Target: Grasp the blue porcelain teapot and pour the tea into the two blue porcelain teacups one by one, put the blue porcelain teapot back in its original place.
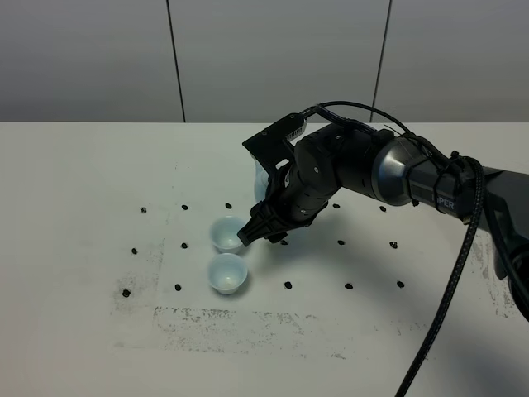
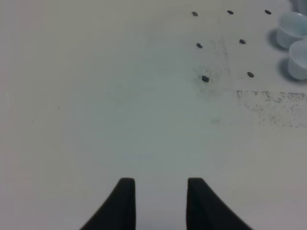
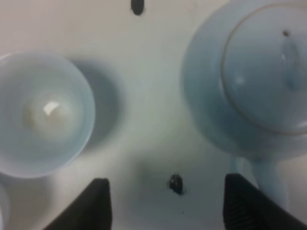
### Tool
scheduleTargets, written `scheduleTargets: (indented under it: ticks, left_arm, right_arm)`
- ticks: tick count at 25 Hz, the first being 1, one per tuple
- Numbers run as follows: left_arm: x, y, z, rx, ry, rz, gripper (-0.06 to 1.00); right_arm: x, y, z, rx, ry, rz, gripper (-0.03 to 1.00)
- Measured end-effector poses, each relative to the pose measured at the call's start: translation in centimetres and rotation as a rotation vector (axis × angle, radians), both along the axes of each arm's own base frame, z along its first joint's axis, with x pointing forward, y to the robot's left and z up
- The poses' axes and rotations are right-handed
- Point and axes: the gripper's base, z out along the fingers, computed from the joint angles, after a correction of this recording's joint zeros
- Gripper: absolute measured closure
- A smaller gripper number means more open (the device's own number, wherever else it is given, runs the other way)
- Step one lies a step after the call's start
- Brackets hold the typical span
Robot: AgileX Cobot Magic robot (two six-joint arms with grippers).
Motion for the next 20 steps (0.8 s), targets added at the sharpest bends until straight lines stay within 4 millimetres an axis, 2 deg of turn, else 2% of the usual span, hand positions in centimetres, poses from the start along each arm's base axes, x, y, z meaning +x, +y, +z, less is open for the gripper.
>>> scheduleTargets:
  ticks: [4, 8, 12, 16, 20]
  left_arm:
    - [0.0, 0.0, 0.0, 0.0, 0.0, 0.0, 0.65]
    - [0.0, 0.0, 0.0, 0.0, 0.0, 0.0, 0.65]
    - [0.0, 0.0, 0.0, 0.0, 0.0, 0.0, 0.65]
    - [0.0, 0.0, 0.0, 0.0, 0.0, 0.0, 0.65]
    - [0.0, 0.0, 0.0, 0.0, 0.0, 0.0, 0.65]
  right_arm:
    - [-0.8, 0.2, 1.5, 0.012, 0.008, 0.019, 0.47]
    - [-1.6, 0.2, 4.8, 0.051, -0.002, 0.047, 0.47]
    - [-0.6, -0.9, 6.3, 0.023, 0.017, 0.048, 0.47]
    - [1.3, -2.2, 6.7, 0.021, 0.027, 0.012, 0.47]
    - [3.0, -2.5, 5.6, 0.009, 0.067, -0.02, 0.47]
